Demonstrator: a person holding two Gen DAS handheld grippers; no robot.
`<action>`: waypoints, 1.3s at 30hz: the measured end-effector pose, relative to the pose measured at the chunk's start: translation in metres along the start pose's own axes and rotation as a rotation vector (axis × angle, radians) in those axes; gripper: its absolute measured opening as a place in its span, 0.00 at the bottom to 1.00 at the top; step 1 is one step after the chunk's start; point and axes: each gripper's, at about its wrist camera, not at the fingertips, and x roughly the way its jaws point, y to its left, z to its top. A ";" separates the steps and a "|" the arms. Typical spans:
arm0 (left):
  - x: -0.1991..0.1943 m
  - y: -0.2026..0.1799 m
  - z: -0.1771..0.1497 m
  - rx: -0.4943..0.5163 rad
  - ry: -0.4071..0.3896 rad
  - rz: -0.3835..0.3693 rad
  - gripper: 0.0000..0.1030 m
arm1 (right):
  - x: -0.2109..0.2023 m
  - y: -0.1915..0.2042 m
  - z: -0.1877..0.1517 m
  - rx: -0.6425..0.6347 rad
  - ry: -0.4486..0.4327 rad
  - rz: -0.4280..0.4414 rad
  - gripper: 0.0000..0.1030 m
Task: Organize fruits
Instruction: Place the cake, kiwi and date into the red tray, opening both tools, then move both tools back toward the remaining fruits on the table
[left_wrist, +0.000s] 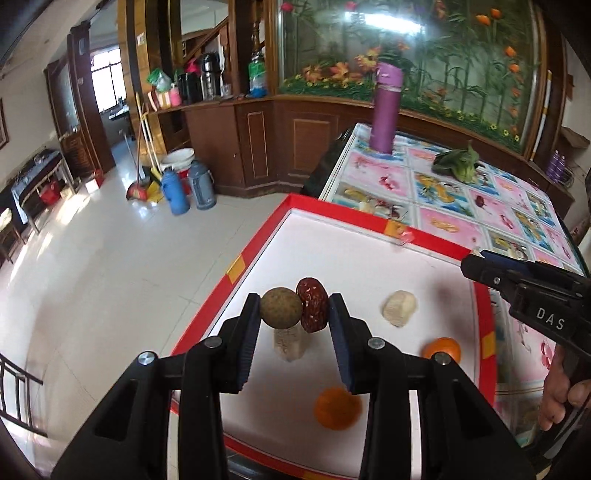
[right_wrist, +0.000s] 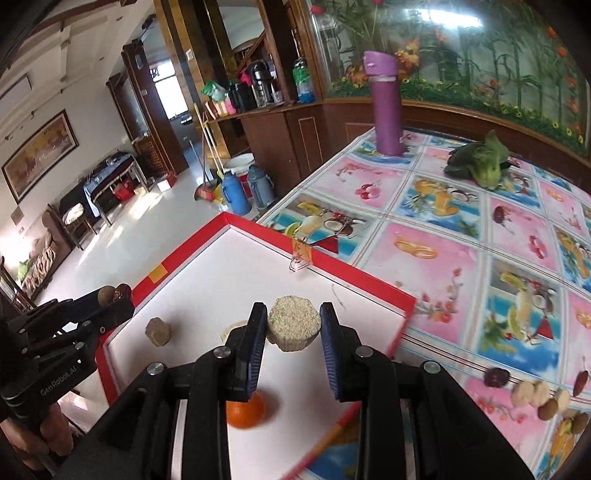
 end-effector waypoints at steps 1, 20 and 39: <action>0.007 0.001 0.000 -0.003 0.014 0.007 0.38 | 0.006 0.001 0.001 0.004 0.008 -0.006 0.27; 0.043 -0.009 -0.015 -0.001 0.141 0.046 0.42 | 0.042 0.001 -0.015 0.068 0.160 -0.017 0.32; -0.037 -0.092 -0.021 0.196 0.004 -0.162 0.59 | -0.121 -0.141 -0.048 0.208 -0.133 -0.032 0.45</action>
